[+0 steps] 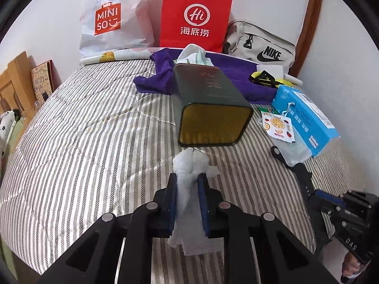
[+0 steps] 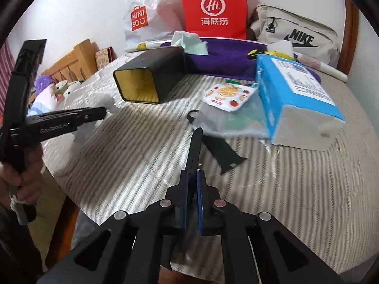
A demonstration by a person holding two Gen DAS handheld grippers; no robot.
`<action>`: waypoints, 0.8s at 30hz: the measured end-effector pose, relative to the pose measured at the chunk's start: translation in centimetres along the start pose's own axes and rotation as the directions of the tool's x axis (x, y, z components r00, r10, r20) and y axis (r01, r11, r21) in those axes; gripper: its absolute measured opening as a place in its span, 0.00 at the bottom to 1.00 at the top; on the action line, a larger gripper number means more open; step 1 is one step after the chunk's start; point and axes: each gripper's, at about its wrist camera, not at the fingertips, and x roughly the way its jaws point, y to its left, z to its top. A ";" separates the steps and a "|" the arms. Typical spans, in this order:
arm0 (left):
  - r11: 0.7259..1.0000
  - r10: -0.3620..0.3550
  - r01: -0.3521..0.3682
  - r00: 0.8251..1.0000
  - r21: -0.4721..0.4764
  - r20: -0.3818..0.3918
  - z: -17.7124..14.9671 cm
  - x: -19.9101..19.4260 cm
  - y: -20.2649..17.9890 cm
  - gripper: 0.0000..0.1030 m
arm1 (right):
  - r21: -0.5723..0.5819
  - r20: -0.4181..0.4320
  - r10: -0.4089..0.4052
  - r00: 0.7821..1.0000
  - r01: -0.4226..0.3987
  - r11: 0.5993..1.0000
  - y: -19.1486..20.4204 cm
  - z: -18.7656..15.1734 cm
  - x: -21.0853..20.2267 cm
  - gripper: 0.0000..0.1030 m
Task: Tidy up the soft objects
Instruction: 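Carry the tissue with the left tool while the right tool carries the strap to the towel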
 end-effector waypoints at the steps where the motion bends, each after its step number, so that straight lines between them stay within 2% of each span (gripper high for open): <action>1: 1.000 -0.001 0.001 1.000 -0.001 -0.002 0.0 0.0 0.0 0.16 | -0.006 -0.002 -0.024 1.000 0.024 1.000 -0.4 -0.2 -0.1 0.08; 7: 1.000 -0.003 0.004 1.000 0.004 -0.022 -0.1 0.3 -0.4 0.16 | 0.013 -0.030 -0.114 0.993 0.114 0.993 -3.2 -1.1 -0.7 0.09; 9: 1.000 -0.009 0.009 1.000 0.003 -0.026 -0.2 0.4 -0.5 0.16 | 0.040 -0.039 -0.119 0.992 0.120 0.992 -4.0 -1.2 -1.0 0.13; 11: 1.000 -0.015 0.015 0.999 -0.002 -0.031 -0.1 0.6 -0.6 0.16 | 0.091 -0.041 -0.086 0.995 0.089 0.992 -4.6 -1.3 -1.3 0.15; 13: 1.000 -0.023 0.023 0.999 -0.007 -0.038 -0.2 0.8 -0.6 0.16 | 0.112 -0.046 -0.032 0.998 0.037 0.993 -4.1 -1.3 -1.3 0.22; 14: 1.000 -0.027 0.026 0.999 -0.007 -0.042 -0.2 0.8 -0.6 0.16 | 0.112 -0.047 -0.009 0.999 0.014 0.994 -3.6 -1.4 -1.2 0.30; 16: 1.000 -0.029 0.029 0.998 -0.006 -0.049 -0.3 0.9 -0.6 0.16 | 0.111 -0.038 -0.015 0.999 0.019 0.994 -2.7 -1.4 -0.9 0.35; 18: 0.999 -0.033 0.033 0.998 -0.005 -0.053 -0.4 0.9 -0.5 0.16 | 0.128 -0.030 -0.001 1.000 0.005 0.992 -2.0 -1.4 -0.6 0.48; 19: 0.999 -0.035 0.034 0.998 -0.007 -0.052 -0.4 0.9 -0.4 0.16 | 0.136 -0.026 0.002 1.000 0.002 0.991 -1.6 -1.3 -0.5 0.51; 22: 0.999 -0.044 0.044 0.998 -0.013 -0.049 -0.3 0.8 -0.1 0.16 | 0.133 -0.025 -0.014 1.000 0.017 0.991 -0.7 -1.0 -0.2 0.52; 24: 0.999 -0.043 0.042 0.998 -0.022 -0.041 -0.3 0.8 0.0 0.16 | 0.109 -0.021 -0.061 0.998 0.063 0.992 0.1 -0.9 0.2 0.52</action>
